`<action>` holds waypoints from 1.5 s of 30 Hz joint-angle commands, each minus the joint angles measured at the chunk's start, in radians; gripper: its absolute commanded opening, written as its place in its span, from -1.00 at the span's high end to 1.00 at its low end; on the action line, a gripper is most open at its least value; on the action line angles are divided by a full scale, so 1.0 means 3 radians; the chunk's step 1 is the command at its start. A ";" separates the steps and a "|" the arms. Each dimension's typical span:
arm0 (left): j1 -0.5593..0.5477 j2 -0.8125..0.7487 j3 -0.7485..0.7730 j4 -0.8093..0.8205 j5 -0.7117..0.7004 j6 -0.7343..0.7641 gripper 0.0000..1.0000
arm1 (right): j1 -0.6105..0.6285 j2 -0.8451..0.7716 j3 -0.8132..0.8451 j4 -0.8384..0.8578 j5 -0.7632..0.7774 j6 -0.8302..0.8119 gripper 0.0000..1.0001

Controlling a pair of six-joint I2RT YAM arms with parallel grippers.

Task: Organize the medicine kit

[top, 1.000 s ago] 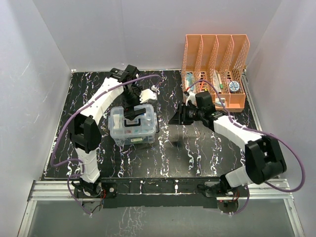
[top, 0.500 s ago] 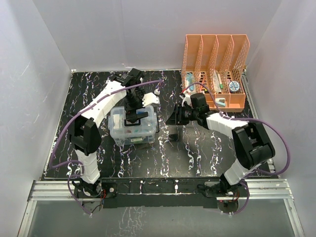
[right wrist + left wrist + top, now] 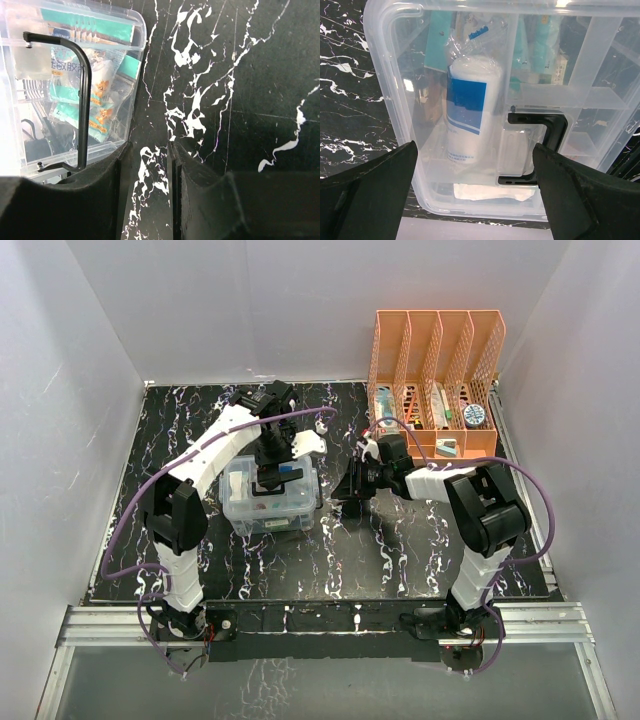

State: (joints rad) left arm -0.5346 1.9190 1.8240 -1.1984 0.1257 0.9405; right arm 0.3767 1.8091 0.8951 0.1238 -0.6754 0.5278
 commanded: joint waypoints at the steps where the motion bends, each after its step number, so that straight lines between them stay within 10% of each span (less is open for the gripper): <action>1: -0.0089 0.0273 -0.0159 0.0231 0.0225 0.0015 -0.93 | -0.0008 0.0000 0.0182 0.0363 -0.0147 0.0046 0.37; 45: -0.0258 0.0636 0.0135 0.0195 0.0216 -0.0164 -0.93 | 0.0104 0.0377 0.0009 0.1522 -0.0622 0.0703 0.38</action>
State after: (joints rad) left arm -0.5865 1.9869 1.9060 -1.2297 0.0914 0.8970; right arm 0.4030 1.9350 0.8913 0.4751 -0.8124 0.7124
